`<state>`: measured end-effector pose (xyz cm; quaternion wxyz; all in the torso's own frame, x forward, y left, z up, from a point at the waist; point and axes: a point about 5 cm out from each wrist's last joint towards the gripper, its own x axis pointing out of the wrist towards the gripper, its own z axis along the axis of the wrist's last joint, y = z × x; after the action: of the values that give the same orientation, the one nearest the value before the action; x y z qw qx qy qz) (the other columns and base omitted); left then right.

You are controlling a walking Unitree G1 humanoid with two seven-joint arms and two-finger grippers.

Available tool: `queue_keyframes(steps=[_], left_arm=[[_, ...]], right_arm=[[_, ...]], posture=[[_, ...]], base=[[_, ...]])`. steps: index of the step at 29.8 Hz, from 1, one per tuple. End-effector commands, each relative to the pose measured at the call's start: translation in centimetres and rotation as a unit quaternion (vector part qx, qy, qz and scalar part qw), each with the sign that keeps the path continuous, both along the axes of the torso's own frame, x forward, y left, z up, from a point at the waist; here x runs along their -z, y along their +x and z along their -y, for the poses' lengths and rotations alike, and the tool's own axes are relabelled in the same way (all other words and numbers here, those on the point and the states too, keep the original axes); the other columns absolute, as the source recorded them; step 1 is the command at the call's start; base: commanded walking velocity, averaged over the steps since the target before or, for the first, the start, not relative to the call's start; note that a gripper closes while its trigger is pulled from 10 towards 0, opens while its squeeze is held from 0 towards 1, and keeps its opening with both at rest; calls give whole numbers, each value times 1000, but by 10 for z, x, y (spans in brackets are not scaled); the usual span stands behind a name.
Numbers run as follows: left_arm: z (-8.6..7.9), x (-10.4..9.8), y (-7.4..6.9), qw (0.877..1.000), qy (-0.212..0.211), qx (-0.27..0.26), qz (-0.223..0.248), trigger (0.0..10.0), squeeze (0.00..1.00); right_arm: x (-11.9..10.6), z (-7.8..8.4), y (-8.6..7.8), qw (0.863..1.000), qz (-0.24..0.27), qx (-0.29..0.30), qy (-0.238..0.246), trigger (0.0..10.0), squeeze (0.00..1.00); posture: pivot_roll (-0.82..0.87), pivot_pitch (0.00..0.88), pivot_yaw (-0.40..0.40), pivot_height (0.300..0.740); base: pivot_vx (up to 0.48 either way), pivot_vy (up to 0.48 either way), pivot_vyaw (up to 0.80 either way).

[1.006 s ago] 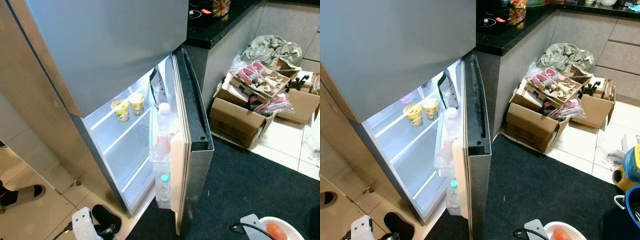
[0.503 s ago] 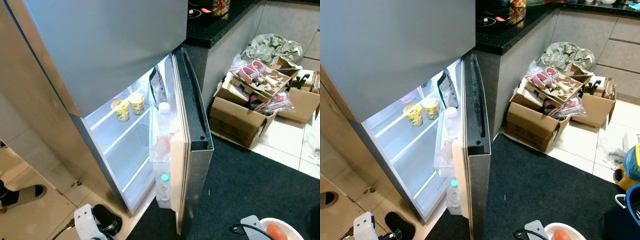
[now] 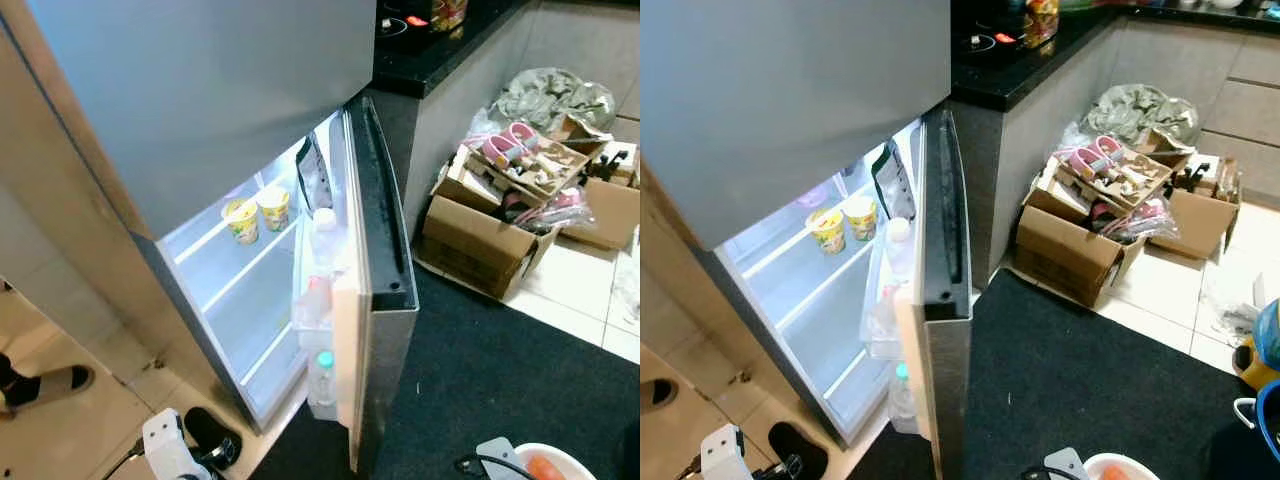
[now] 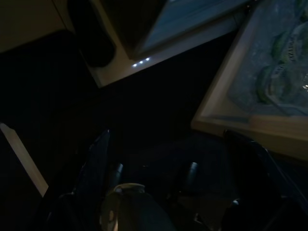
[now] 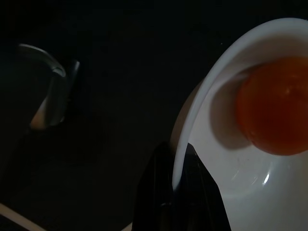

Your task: Restocking fridge

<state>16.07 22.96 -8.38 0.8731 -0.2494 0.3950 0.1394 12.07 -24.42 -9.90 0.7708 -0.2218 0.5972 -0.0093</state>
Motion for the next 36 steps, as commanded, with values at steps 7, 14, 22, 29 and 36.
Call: queue_keyframes(steps=[7,14,22,29,36], left_arm=[[-1,-1,1,1000,-3,-4,3,10000,0],[-5,-8,14,999,-5,-40,36,10000,0],[-18,-30,44,991,-4,-47,127,10000,0],[-50,-80,87,945,-31,-101,309,10000,0],[-34,-94,103,919,-107,-47,376,10000,0]], right_arm=[[-4,2,11,1000,17,-15,-5,10000,0],[-7,3,17,999,16,-46,-12,10000,0],[-9,8,20,997,11,-67,-21,10000,0],[-10,9,23,996,8,-90,-26,10000,0],[-10,8,23,996,8,-87,-25,10000,0]], posture=[[-26,0,43,740],[-28,0,8,740],[-32,0,-7,740],[-34,0,-17,740],[-31,0,-16,740]], base=[[0,-440,0],[0,-111,0],[0,0,0],[0,0,0],[0,0,0]])
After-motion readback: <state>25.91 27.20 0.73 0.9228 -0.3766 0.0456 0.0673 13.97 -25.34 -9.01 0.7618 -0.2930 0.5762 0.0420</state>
